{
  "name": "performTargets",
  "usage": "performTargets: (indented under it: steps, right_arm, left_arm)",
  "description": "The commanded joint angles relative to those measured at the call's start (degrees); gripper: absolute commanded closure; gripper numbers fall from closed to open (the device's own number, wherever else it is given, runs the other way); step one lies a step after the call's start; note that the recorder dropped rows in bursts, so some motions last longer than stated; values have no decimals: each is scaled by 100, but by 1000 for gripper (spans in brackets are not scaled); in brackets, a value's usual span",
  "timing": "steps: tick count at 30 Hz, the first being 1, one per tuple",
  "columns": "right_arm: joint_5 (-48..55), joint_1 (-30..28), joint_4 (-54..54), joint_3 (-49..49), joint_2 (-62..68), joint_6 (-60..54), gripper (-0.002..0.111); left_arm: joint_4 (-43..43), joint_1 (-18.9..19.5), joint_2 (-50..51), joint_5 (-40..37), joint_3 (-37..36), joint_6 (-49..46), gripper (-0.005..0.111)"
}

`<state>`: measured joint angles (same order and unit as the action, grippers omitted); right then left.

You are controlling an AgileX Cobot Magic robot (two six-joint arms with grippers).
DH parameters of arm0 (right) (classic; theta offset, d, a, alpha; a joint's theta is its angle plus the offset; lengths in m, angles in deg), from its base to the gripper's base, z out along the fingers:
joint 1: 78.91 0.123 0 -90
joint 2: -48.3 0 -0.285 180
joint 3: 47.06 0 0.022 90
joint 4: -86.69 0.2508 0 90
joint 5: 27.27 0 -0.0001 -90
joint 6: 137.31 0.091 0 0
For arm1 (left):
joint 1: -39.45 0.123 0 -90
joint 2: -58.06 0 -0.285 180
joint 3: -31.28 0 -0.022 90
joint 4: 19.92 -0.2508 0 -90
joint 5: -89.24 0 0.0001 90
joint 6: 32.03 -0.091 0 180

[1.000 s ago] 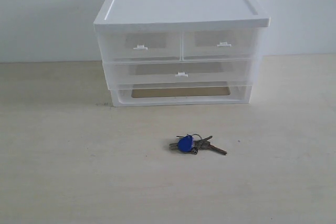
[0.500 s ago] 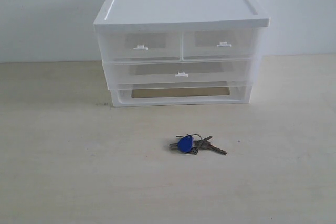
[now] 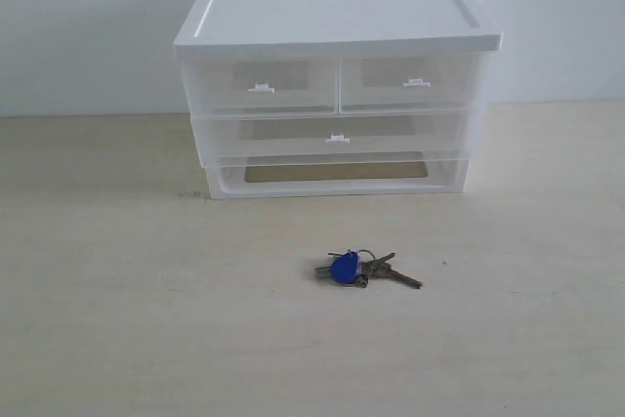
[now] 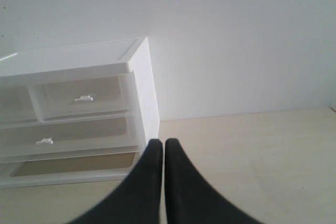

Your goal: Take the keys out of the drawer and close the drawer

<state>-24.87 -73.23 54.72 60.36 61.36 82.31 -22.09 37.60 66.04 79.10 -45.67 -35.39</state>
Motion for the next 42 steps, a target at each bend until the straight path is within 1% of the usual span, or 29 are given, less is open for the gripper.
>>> performTargets:
  steps: [1, 4, 10, 42]
  right_arm:
    - [-3, -44, 8, -15, -29, 30, 108]
    - [-3, -44, 8, -15, -29, 30, 108]
    - [-3, -44, 8, -15, -29, 30, 108]
    - [-3, -44, 22, -15, -29, 30, 108]
  left_arm:
    - [77, 61, -20, -133, -27, -52, 102]
    - [77, 61, -20, -423, -27, -52, 102]
    - [77, 61, -20, -669, -27, -52, 102]
    - [81, 61, -20, -685, -27, -28, 102]
